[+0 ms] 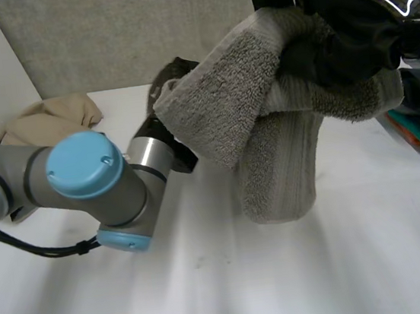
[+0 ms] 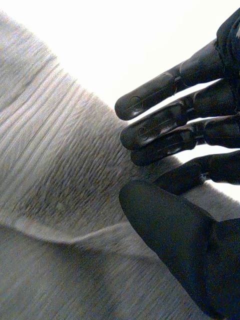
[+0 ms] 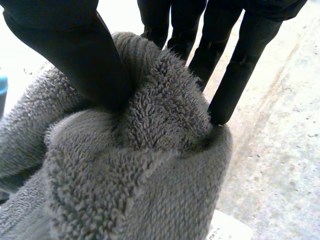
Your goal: Fold the laundry.
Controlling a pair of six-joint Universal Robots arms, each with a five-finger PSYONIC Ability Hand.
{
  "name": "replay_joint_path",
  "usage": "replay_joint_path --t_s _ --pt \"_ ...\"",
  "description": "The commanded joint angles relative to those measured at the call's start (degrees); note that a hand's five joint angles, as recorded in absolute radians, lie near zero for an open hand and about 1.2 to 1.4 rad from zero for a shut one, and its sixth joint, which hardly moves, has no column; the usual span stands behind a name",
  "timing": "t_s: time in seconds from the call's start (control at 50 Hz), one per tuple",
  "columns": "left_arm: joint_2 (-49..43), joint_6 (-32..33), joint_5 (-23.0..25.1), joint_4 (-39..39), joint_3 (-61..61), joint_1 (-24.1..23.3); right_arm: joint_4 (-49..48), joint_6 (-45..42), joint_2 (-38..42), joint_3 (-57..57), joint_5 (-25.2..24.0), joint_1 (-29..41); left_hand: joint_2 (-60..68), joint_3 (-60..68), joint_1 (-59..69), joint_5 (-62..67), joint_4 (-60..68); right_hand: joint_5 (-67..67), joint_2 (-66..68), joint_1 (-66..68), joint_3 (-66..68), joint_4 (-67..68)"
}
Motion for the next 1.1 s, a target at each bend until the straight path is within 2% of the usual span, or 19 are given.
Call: replay_joint_path --t_s 0.02,0.08,0.1,0.16,0.18,0.26,0.34,0.4,0.48,0.64,0.7,0.8,0.96,1.1 --pt "10.62 7.29 -3.25 -0.1 -6.27 8.38 -3.59 -0.53 0.15 -0.43 -0.72 -8.1 11.52 11.86 12.76 13.88 11.44 14.11 12.79 16.89 11.98 11.05" --pt "15.74 13.37 -0.53 -0.71 -8.74 11.74 -4.2 -1.31 1.03 -1.39 -1.08 -13.89 11.52 11.86 12.76 13.88 11.44 14.11 12.79 16.89 11.98 11.05" --pt "18.63 17.74 2.44 -1.49 -10.32 12.97 -4.29 -1.75 1.47 -1.57 -1.34 -15.23 11.52 11.86 12.76 13.88 11.44 14.11 12.79 16.89 11.98 11.05" --pt "23.03 24.36 8.34 -3.95 -13.14 14.12 -4.21 -3.94 5.32 -2.19 -3.27 -20.23 11.52 11.86 12.76 13.88 11.44 14.11 12.79 16.89 11.98 11.05" --pt "26.09 28.29 12.27 -6.49 -14.71 14.91 -4.03 -4.48 6.64 -2.28 -3.89 -21.29 11.52 11.86 12.76 13.88 11.44 14.11 12.79 16.89 11.98 11.05" --pt "30.94 35.34 19.5 -12.99 -17.97 16.49 -3.07 -6.33 12.8 -2.19 -5.65 -23.68 11.52 11.86 12.76 13.88 11.44 14.11 12.79 16.89 11.98 11.05" --pt "31.49 38.17 22.41 -17.48 -21.31 18.42 -2.54 -7.21 16.76 -1.05 -5.56 -22.8 11.52 11.86 12.76 13.88 11.44 14.11 12.79 16.89 11.98 11.05" --pt "29.91 38.35 22.33 -18.9 -22.98 18.52 -2.62 -8.43 19.13 0.0 -5.12 -21.48 11.52 11.86 12.76 13.88 11.44 14.11 12.79 16.89 11.98 11.05" --pt "23.77 38.27 22.6 -20.04 -25.62 17.2 -3.41 -9.32 20.81 1.24 -3.72 -19.29 -34.77 -34.43 -33.53 -32.41 -34.85 14.11 12.79 16.89 11.98 11.05" --pt "17.08 38.97 22.77 -20.32 -28.43 11.06 -5.96 -10.46 23.36 2.2 2.08 -16.65 -35.57 -35.22 -34.33 -33.21 -35.64 14.11 12.79 16.89 11.98 11.05" --pt "16.64 39.06 22.68 -19.87 -28.79 10.43 -7.45 -10.98 23.53 3.69 3.14 -16.56 -32.88 -32.54 -31.64 -30.52 -32.96 14.11 12.79 16.89 11.98 11.05" --pt "12.26 41.51 22.24 -17.77 -27.48 10.34 -8.77 -12.3 23.53 6.24 3.14 -16.82 -24.82 -24.48 -23.58 -22.46 -24.9 14.11 12.79 16.89 11.98 11.05" --pt "3.82 49.85 21.63 -18.38 -20.02 9.47 -11.15 -12.48 23.45 9.85 3.05 -16.82 -24.29 -23.95 -23.05 -21.93 -24.37 14.11 12.79 16.89 11.98 11.05" --pt "-0.85 51.36 19.43 -18.82 -15.44 8.41 -12.47 -12.57 23.45 10.99 3.05 -17.08 -24.46 -24.12 -23.22 -22.1 -24.54 14.11 12.79 16.89 11.98 11.05"
